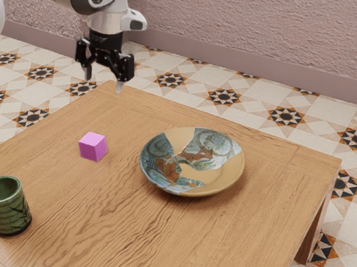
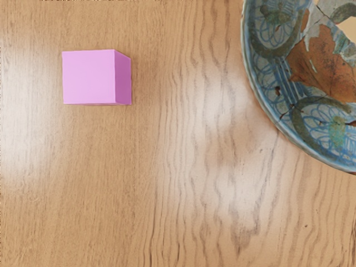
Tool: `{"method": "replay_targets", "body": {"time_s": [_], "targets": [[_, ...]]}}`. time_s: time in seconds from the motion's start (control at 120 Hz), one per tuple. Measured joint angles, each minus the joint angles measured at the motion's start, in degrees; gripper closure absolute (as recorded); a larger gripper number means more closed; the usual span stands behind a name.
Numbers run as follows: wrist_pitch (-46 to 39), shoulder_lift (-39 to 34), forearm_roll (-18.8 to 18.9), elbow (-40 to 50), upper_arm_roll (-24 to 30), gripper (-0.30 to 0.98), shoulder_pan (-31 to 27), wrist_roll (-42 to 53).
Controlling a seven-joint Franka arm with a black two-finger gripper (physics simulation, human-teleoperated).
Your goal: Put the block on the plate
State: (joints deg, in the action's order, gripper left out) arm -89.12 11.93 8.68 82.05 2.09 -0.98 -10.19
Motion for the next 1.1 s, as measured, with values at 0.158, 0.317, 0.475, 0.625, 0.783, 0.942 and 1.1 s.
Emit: {"method": "replay_targets", "body": {"time_s": [0.158,0.317,0.475,0.625,0.783,0.942,1.1], "targets": [[-3.4,5.1,-0.6,-0.7,-0.9,0.0,-2.4,1.1],[-9.5,7.2,-2.5,3.1,-2.7,0.0,-4.2,2.9],[-15.4,12.0,-4.9,3.5,-3.4,0.0,-5.9,4.6],[-19.6,14.9,-6.5,3.4,-3.4,0.0,-8.5,6.0],[-22.5,16.3,-7.1,3.6,-3.5,0.0,-10.2,7.1],[-24.7,18.0,-7.3,4.0,-3.5,0.0,-11.7,8.0],[-26.4,20.3,-7.8,4.0,-3.5,0.0,-12.1,8.6]]}}
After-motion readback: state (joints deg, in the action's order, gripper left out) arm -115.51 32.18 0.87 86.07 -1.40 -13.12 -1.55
